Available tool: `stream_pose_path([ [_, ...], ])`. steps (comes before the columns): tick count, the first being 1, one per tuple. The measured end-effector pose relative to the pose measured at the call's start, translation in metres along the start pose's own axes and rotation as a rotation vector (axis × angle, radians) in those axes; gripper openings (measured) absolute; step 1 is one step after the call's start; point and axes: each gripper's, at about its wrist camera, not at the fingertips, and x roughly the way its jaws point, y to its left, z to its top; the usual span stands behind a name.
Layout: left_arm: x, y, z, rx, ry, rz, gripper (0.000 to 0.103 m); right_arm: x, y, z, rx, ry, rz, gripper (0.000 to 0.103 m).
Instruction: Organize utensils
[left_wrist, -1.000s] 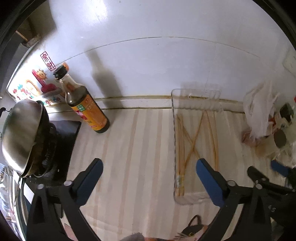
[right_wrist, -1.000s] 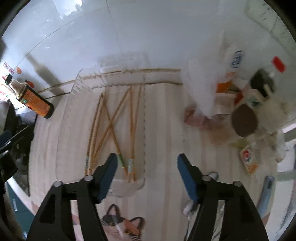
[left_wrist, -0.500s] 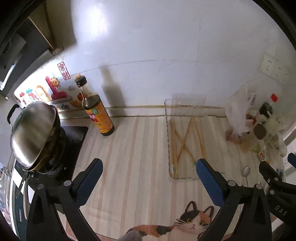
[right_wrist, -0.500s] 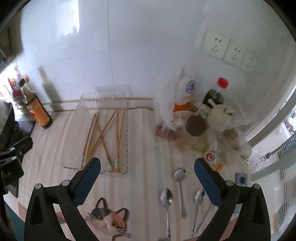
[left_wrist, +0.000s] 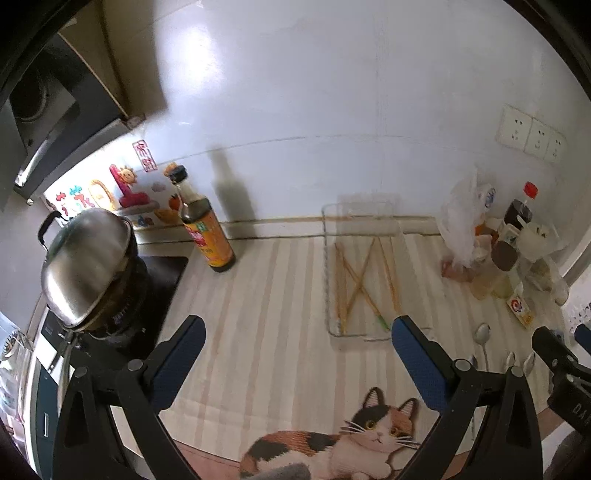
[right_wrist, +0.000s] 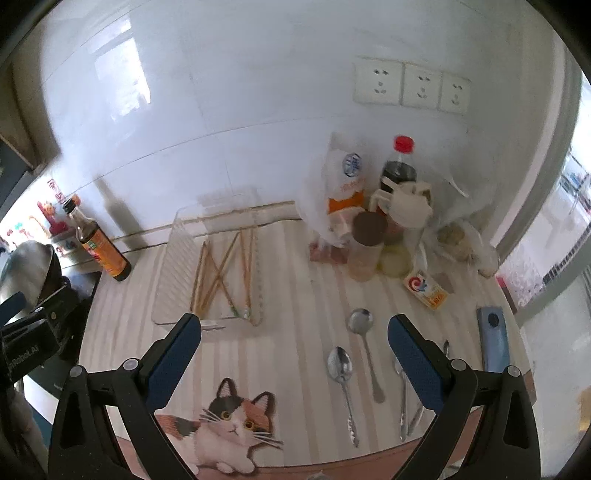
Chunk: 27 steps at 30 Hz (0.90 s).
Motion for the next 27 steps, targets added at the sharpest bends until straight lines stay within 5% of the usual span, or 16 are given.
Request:
stream_pose_path([
  [9, 0.037, -0.098, -0.038, 0.106, 0.156, -0.110, 0.103, 0.032, -0.104, -0.029, 0.160, 0.135, -0.045, 0.098],
  [11, 0.055, -0.128, -0.054, 0.138, 0.234, -0.143, 0.103, 0.042, -0.132, -0.041, 0.199, 0.191, -0.047, 0.069],
  [15, 0.091, -0.182, -0.086, 0.168, 0.387, -0.199, 0.100, 0.066, -0.177, -0.065, 0.236, 0.289, -0.045, 0.041],
  [24, 0.164, -0.255, -0.117, 0.160, 0.618, -0.220, 0.067, 0.101, -0.241, -0.099, 0.285, 0.402, -0.046, 0.040],
  [27, 0.176, -0.270, -0.122, 0.177, 0.647, -0.195, 0.044, 0.111, -0.256, -0.102, 0.306, 0.421, -0.040, 0.040],
])
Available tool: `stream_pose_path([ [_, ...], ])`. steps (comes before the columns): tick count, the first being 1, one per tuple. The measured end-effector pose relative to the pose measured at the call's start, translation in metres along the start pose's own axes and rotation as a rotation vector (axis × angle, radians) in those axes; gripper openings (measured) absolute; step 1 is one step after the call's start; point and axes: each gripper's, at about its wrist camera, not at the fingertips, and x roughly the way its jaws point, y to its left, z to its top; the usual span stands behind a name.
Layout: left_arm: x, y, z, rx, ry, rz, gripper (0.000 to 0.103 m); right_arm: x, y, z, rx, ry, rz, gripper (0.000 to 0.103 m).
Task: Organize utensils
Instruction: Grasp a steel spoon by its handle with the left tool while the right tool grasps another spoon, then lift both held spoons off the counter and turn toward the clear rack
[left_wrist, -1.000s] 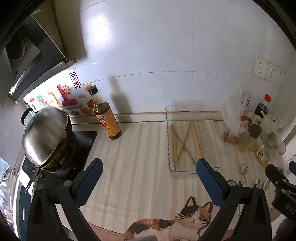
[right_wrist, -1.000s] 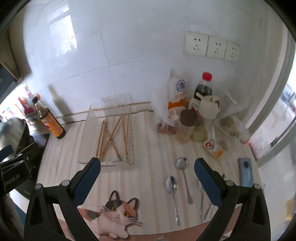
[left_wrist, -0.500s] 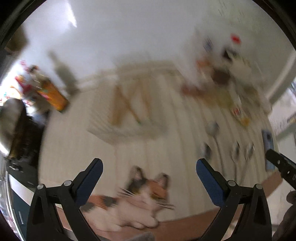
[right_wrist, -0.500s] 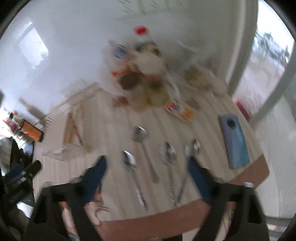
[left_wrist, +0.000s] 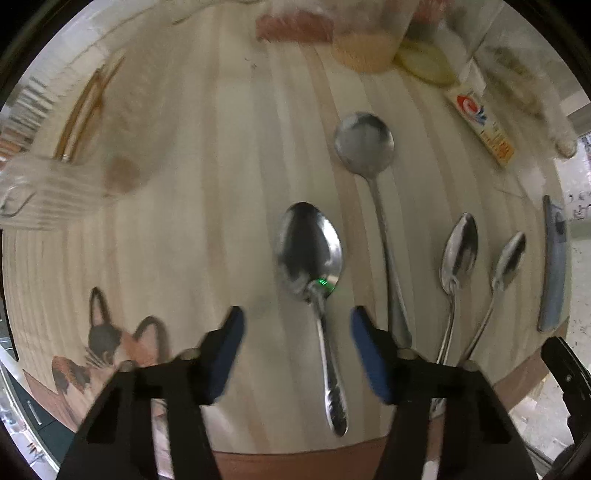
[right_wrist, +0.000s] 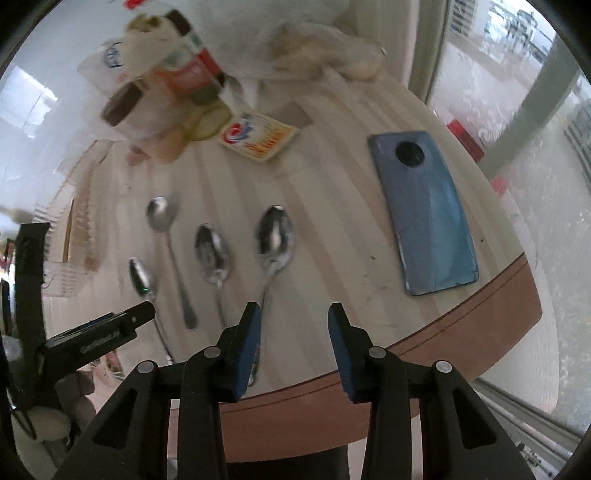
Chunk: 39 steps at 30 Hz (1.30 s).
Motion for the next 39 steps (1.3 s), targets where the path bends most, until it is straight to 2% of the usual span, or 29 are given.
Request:
stream_pose_path([
  [3, -0.001, -0.007, 0.003, 0.007, -0.024, 0.012, 0.029, 0.006, -0.006, 0.006, 0.000, 0.019, 0.017, 0.040],
  [4, -0.001, -0.009, 0.003, 0.009, -0.025, 0.002, 0.016, 0.008, -0.007, 0.008, -0.002, 0.027, 0.025, 0.040],
  [5, -0.001, -0.011, 0.003, 0.016, -0.026, 0.008, 0.008, 0.011, -0.006, 0.010, -0.007, 0.038, 0.033, 0.040],
  [7, -0.001, -0.015, 0.002, 0.026, -0.027, 0.022, 0.005, 0.017, -0.001, 0.013, -0.002, 0.071, 0.061, 0.040],
  [14, 0.001, 0.012, -0.017, -0.006, -0.018, 0.061, 0.004, 0.043, 0.053, 0.013, -0.149, 0.141, 0.092, 0.040],
  [17, -0.001, 0.036, -0.030, -0.034, -0.004, 0.065, 0.004, 0.060, 0.075, 0.009, -0.204, 0.162, 0.058, 0.040],
  [20, 0.000, 0.060, -0.043, -0.066, 0.000, 0.068, 0.004, 0.074, 0.090, 0.003, -0.250, 0.167, -0.013, 0.040],
  [21, 0.000, 0.066, -0.046, -0.077, 0.002, 0.068, 0.004, 0.073, 0.096, 0.001, -0.275, 0.147, -0.037, 0.038],
  [23, 0.000, 0.078, -0.054, -0.094, 0.005, 0.060, 0.004, 0.073, 0.108, -0.005, -0.316, 0.133, -0.100, 0.016],
  [25, 0.001, 0.086, -0.060, -0.104, 0.005, 0.051, 0.004, 0.072, 0.115, -0.009, -0.333, 0.120, -0.143, 0.008],
  [28, 0.000, 0.092, -0.066, -0.098, -0.001, 0.031, 0.004, 0.069, 0.123, -0.020, -0.354, 0.145, -0.144, 0.007],
  [34, -0.001, 0.113, -0.075, -0.098, -0.014, -0.003, 0.005, 0.057, 0.130, -0.062, -0.419, 0.188, -0.154, 0.007],
  [36, 0.000, 0.116, -0.078, -0.091, -0.015, -0.006, 0.005, 0.055, 0.132, -0.068, -0.427, 0.179, -0.165, 0.007],
  [38, 0.004, 0.136, -0.080, -0.083, -0.015, -0.009, 0.005, 0.052, 0.131, -0.068, -0.406, 0.181, -0.162, 0.007],
  [39, 0.004, 0.129, -0.084, -0.077, -0.015, -0.006, 0.005, 0.052, 0.131, -0.067, -0.400, 0.186, -0.162, 0.007],
])
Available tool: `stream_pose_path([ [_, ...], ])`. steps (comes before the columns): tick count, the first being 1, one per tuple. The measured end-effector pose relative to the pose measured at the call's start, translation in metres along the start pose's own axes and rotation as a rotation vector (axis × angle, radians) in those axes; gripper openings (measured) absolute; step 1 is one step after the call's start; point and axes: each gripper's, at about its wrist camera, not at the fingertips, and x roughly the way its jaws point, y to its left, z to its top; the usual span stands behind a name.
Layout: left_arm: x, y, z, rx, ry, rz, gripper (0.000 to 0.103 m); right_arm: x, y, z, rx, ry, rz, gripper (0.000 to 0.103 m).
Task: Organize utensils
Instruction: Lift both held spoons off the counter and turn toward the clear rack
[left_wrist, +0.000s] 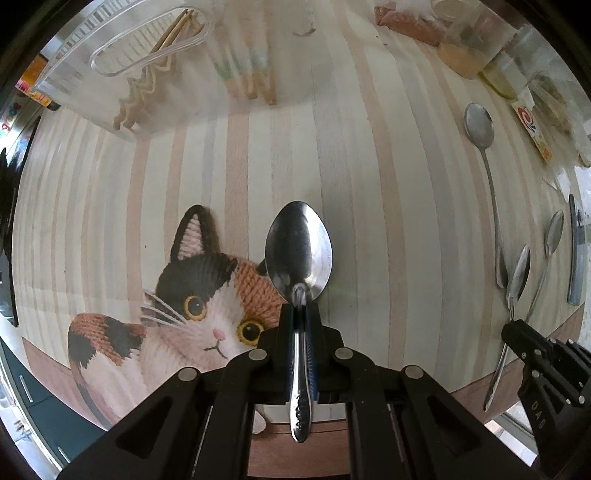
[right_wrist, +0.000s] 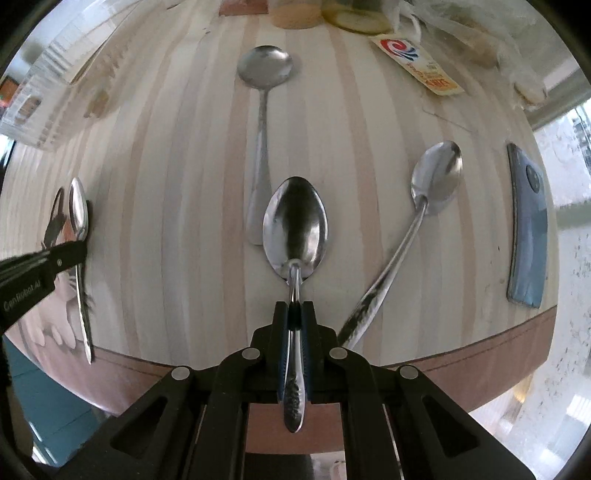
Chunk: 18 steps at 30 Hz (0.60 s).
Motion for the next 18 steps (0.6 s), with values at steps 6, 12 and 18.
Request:
stream_pose_path([
  [6, 0.001, -0.016, 0.014, 0.035, -0.016, 0.032, 0.004, -0.003, 0.010, 0.001, -0.014, 0.003, -0.026, 0.007],
  [12, -0.008, -0.031, 0.015, 0.078, -0.057, 0.070, 0.004, 0.005, 0.015, 0.003, 0.051, -0.017, 0.004, 0.007],
  [18, -0.038, -0.033, 0.021, 0.082, -0.108, 0.053, 0.004, -0.014, 0.009, -0.006, 0.081, -0.052, 0.040, 0.003],
])
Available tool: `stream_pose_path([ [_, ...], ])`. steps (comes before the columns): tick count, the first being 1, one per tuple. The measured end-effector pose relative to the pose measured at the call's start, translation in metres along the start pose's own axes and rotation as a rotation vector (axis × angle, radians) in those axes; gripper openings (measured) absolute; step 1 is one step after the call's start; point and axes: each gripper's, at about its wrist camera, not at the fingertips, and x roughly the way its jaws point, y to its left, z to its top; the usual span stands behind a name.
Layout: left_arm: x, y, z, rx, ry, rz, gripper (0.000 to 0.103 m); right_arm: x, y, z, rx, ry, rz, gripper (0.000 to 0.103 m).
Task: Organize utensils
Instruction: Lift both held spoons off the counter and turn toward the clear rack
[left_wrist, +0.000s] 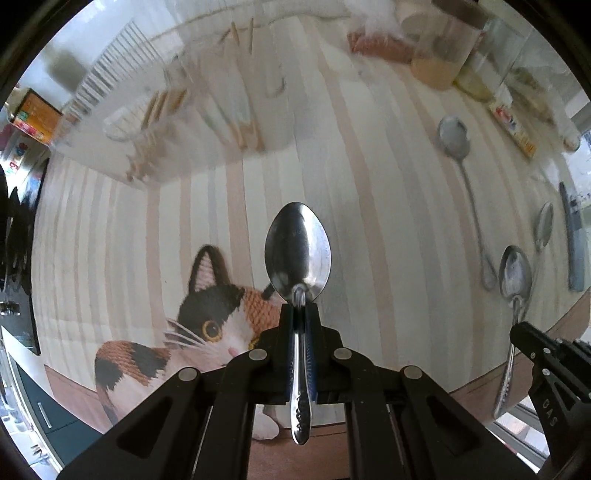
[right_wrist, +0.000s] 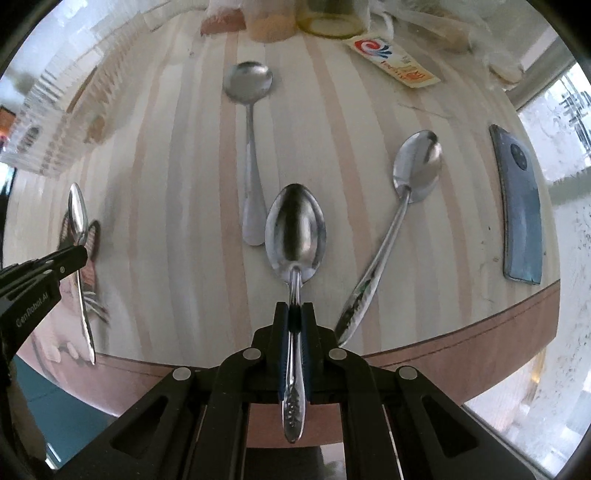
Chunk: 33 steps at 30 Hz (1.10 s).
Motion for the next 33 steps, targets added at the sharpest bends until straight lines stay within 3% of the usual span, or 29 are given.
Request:
stream_pose_path([
  [7, -0.040, -0.004, 0.015, 0.007, -0.071, -0.032, 0.004, -0.022, -0.006, 0.003, 0.042, -0.043, 0.056, 0.000],
  [10, -0.054, -0.006, 0.019, 0.010, -0.100, -0.039, 0.004, -0.027, -0.035, 0.010, 0.078, -0.051, 0.092, 0.000],
  [16, -0.047, -0.003, 0.013, 0.013, -0.094, -0.041, 0.004, -0.026, -0.070, 0.007, 0.148, -0.048, 0.165, 0.000],
  [19, -0.027, -0.006, 0.008, 0.011, -0.057, -0.037, 0.004, -0.011, -0.068, 0.010, 0.149, 0.032, 0.200, 0.003],
  [22, -0.013, -0.007, 0.005, 0.011, -0.026, -0.033, 0.004, 0.005, -0.057, 0.007, 0.106, 0.056, 0.163, 0.022],
  [25, -0.005, -0.006, 0.002, 0.008, -0.005, -0.029, 0.004, 0.018, -0.048, 0.004, 0.063, 0.068, 0.087, 0.023],
  [28, -0.002, -0.005, 0.001, 0.006, 0.003, -0.027, 0.004, 0.020, -0.040, 0.003, 0.015, 0.047, 0.005, 0.007],
  [33, -0.005, -0.006, 0.002, 0.007, -0.010, -0.028, 0.004, 0.011, -0.041, 0.003, 0.033, 0.013, 0.015, 0.003],
])
